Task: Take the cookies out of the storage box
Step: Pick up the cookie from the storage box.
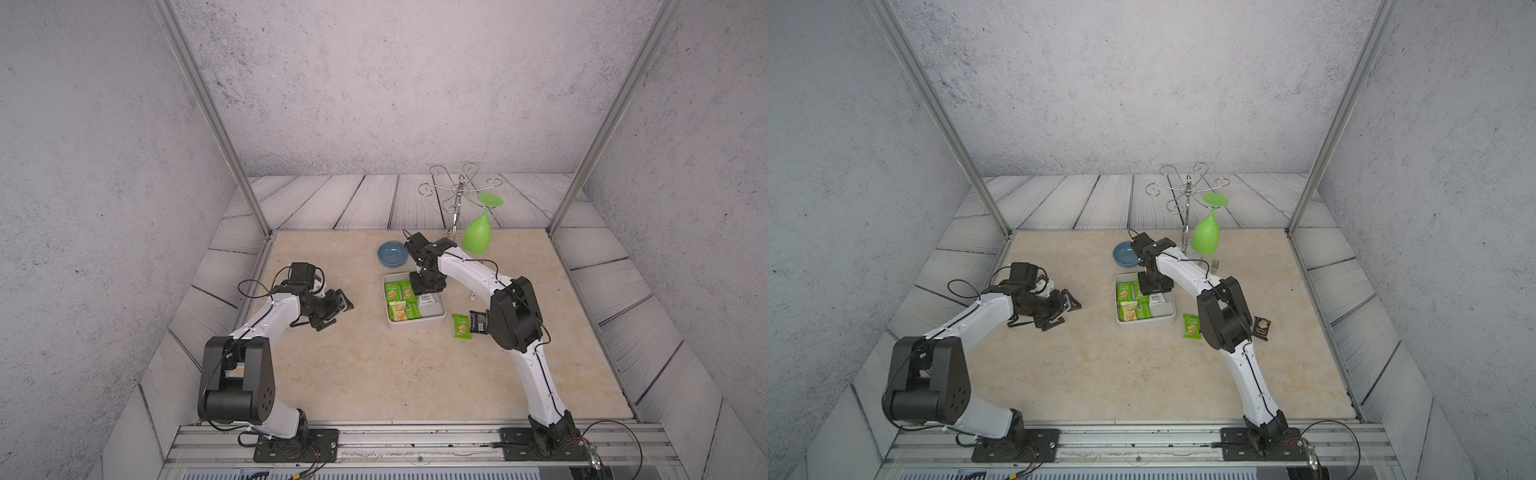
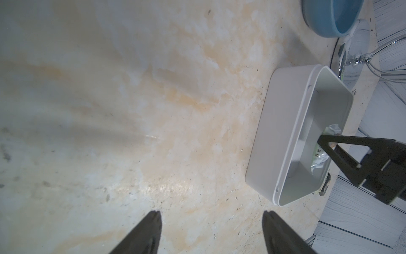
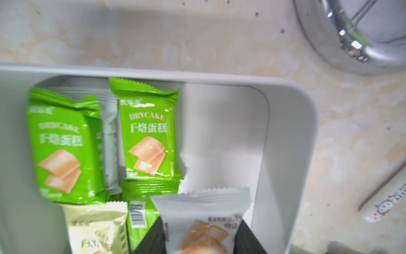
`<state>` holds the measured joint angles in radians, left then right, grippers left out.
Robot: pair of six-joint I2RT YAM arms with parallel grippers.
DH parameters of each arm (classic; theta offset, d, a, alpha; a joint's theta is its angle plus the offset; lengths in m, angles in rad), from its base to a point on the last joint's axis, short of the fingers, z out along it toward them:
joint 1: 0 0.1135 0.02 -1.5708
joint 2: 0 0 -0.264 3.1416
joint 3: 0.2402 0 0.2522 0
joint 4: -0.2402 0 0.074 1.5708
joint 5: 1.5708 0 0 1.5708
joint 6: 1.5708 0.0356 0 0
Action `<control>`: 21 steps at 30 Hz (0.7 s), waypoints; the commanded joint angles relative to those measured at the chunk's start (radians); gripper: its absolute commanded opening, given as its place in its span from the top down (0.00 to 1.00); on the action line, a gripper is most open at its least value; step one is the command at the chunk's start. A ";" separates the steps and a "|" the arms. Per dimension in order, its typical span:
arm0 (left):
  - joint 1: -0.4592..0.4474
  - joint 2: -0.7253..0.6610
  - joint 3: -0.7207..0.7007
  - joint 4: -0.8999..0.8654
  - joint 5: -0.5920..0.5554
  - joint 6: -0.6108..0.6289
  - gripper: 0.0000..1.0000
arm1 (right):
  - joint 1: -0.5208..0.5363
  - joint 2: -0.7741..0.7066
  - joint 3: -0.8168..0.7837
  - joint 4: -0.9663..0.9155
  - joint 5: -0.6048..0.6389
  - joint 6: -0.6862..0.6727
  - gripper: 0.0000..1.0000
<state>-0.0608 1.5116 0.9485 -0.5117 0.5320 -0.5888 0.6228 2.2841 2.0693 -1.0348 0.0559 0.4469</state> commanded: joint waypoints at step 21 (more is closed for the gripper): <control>-0.097 -0.022 0.099 -0.037 -0.004 0.003 0.22 | 0.002 -0.559 -0.566 0.031 0.062 0.070 0.53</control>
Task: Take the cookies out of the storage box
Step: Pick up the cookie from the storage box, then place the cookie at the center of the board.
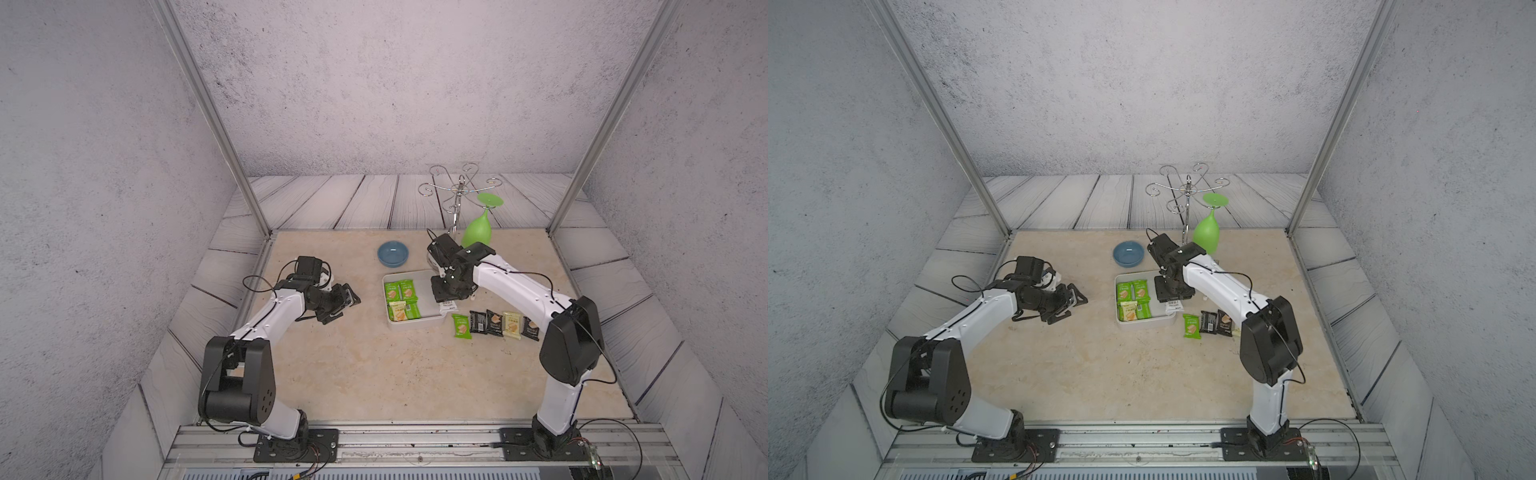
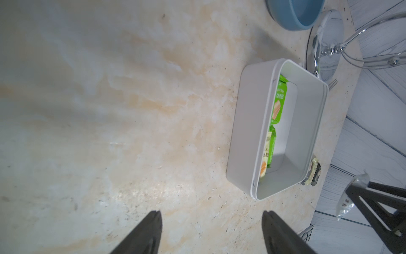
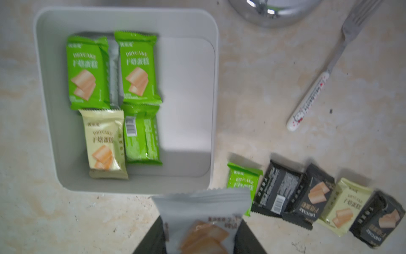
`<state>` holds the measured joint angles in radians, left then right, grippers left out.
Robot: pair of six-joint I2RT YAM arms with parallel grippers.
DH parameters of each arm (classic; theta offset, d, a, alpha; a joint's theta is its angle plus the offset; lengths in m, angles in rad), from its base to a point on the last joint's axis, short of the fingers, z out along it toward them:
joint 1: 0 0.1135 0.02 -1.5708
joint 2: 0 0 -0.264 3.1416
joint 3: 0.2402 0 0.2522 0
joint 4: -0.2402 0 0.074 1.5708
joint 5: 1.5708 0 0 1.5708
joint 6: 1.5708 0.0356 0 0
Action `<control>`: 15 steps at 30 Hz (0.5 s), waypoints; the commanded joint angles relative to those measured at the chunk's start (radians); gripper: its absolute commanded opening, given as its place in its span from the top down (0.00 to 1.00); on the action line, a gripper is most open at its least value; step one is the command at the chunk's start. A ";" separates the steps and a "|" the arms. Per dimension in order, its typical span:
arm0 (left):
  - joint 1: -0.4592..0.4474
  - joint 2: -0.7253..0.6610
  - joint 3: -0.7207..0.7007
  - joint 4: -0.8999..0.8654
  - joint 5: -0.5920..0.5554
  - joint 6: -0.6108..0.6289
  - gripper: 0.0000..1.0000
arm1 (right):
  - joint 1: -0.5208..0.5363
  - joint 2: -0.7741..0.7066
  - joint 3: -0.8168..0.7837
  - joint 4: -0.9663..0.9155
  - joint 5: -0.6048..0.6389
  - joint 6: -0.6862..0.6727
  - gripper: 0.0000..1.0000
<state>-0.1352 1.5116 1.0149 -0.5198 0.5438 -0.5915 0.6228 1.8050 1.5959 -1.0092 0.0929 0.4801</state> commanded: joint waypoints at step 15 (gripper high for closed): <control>-0.174 -0.006 0.078 -0.047 -0.075 -0.014 0.22 | 0.002 -0.320 -0.598 0.199 0.002 0.202 0.53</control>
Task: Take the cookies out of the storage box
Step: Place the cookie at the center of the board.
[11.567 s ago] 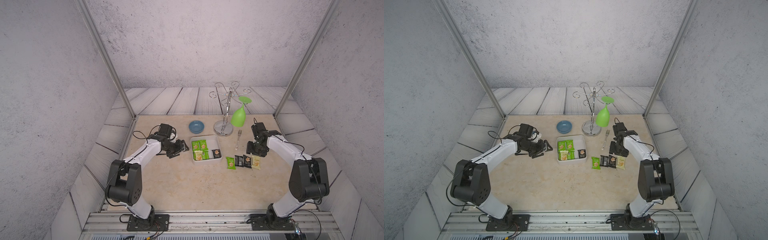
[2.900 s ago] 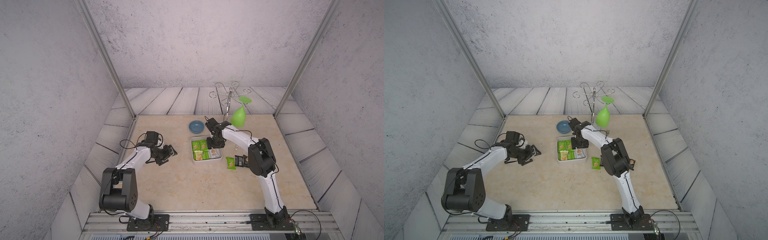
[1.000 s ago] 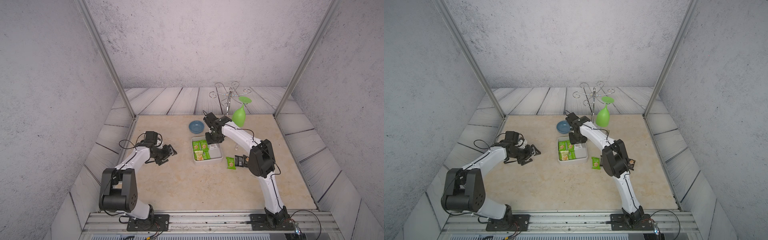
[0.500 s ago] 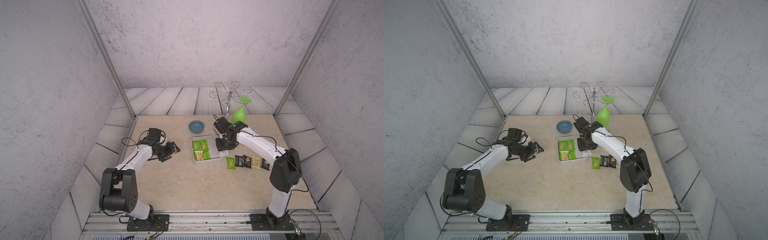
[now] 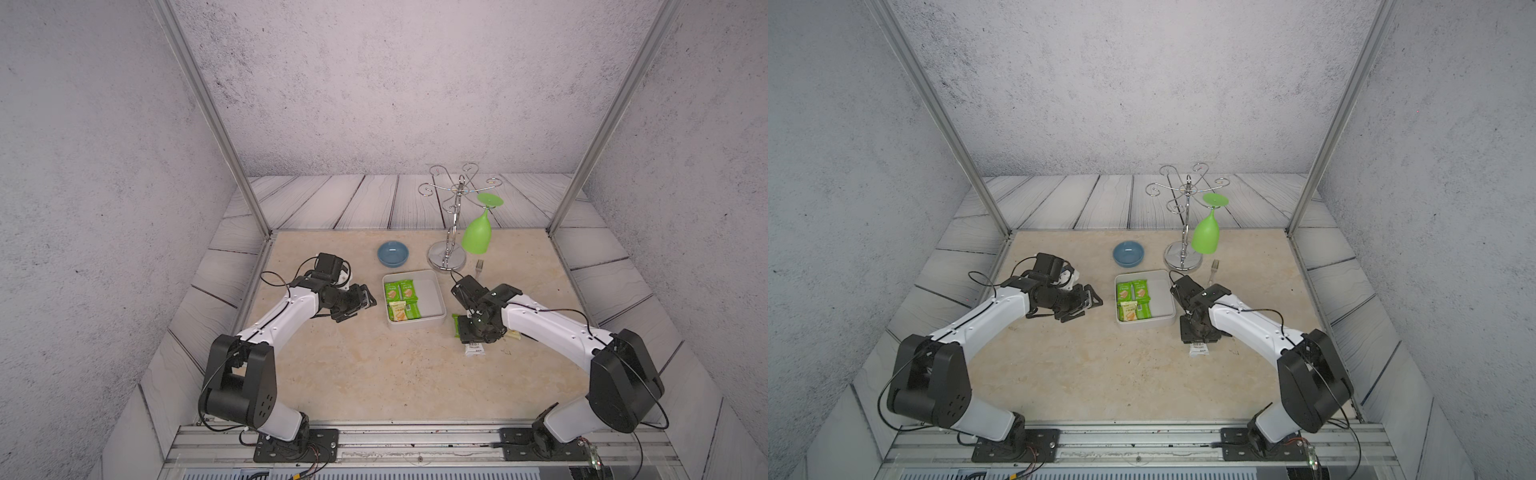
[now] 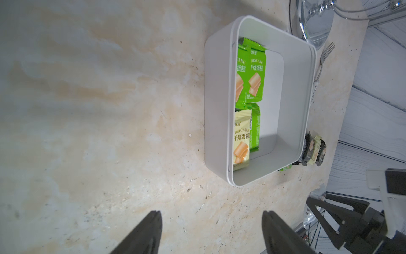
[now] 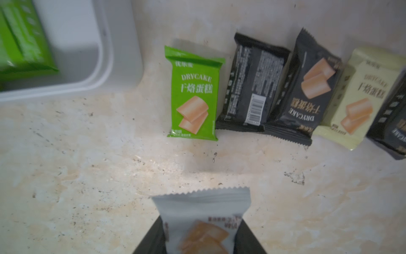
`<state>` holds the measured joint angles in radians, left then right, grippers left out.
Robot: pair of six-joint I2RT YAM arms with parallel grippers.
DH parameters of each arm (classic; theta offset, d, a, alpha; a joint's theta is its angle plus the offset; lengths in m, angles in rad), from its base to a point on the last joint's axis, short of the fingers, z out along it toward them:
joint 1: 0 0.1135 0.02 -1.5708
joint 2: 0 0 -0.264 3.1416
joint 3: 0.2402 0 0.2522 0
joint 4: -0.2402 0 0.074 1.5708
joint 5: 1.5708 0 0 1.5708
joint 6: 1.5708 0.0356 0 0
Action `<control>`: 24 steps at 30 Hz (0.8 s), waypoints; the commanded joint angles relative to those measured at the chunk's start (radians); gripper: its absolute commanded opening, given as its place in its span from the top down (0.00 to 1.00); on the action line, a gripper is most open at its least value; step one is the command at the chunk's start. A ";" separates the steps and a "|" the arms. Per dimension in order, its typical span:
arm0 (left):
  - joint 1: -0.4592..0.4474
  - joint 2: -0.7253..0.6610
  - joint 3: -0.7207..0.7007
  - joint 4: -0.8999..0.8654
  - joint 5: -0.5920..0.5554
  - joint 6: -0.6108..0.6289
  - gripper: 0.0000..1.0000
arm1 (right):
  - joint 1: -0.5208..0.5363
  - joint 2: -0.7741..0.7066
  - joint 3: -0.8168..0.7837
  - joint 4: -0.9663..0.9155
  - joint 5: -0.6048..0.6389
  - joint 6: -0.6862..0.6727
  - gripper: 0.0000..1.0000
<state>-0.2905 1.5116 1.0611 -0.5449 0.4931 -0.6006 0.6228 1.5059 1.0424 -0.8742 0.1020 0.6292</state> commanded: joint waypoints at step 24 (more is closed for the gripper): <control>-0.052 -0.019 0.034 -0.041 -0.060 0.003 0.22 | 0.001 0.107 -0.069 0.145 0.016 0.046 0.43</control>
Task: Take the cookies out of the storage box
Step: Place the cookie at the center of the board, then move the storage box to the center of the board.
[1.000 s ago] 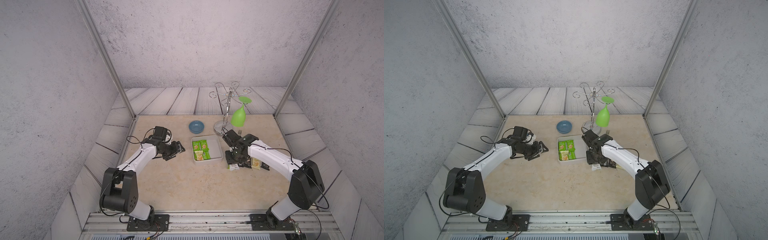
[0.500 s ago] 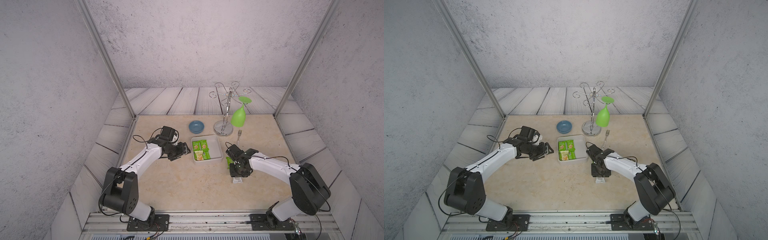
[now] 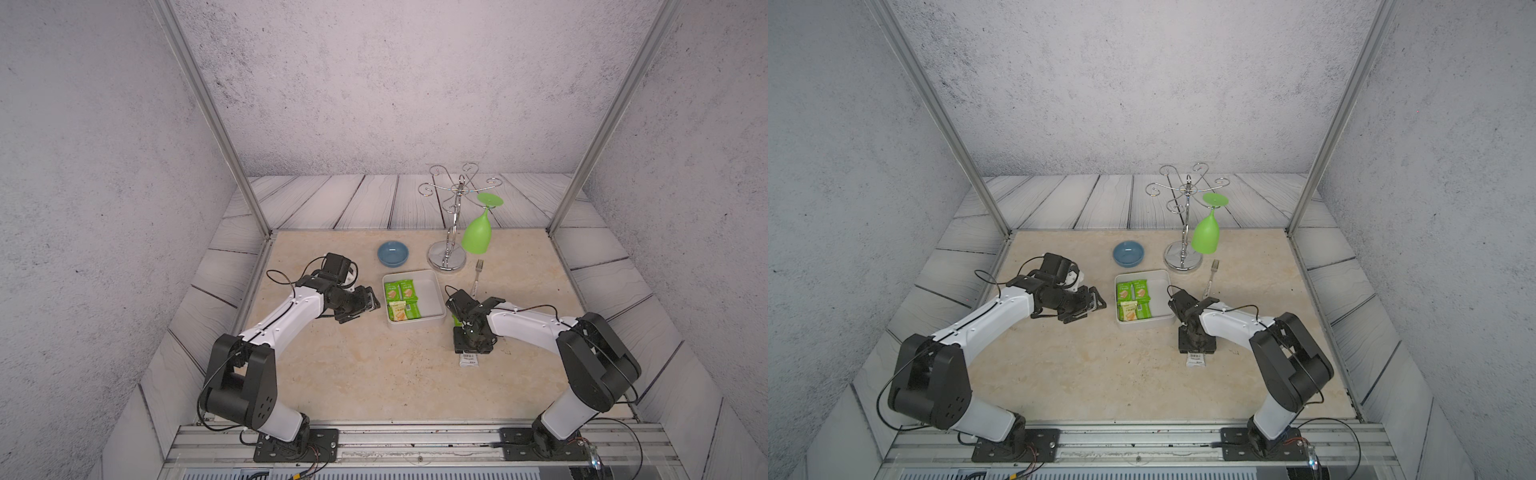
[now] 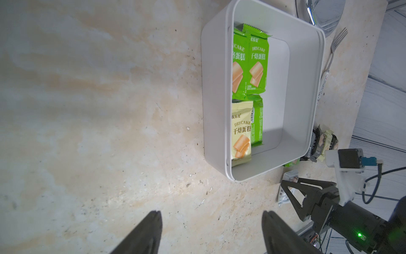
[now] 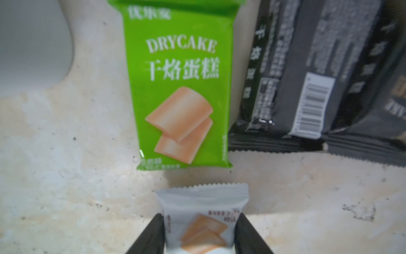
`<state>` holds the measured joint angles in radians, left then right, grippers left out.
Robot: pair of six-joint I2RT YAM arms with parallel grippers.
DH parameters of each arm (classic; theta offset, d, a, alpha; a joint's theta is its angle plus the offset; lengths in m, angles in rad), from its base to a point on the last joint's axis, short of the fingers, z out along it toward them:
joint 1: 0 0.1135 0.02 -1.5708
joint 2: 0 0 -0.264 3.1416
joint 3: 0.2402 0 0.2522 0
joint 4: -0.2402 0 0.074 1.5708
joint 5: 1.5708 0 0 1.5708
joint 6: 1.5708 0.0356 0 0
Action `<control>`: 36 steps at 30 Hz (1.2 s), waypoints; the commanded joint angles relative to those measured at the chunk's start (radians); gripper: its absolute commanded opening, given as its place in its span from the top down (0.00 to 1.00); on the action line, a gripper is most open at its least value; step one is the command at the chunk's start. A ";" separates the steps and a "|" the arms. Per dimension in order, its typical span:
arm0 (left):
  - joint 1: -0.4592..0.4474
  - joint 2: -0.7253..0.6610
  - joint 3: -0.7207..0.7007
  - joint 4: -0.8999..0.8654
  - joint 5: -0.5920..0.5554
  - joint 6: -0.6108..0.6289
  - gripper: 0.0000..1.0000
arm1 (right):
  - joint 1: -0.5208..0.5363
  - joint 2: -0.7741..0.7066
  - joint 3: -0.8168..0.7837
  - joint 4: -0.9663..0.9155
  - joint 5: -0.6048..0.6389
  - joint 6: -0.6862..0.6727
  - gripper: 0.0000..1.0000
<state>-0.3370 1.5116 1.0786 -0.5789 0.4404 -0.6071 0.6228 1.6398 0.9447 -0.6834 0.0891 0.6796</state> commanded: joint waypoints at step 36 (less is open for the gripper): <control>0.000 0.038 0.120 -0.075 -0.056 0.087 0.22 | -0.109 0.277 0.457 -0.011 -0.196 -0.241 1.00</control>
<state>-0.3363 1.5333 1.1564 -0.6167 0.4049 -0.5583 0.5087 1.9118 1.4033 -0.6991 -0.0376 0.4255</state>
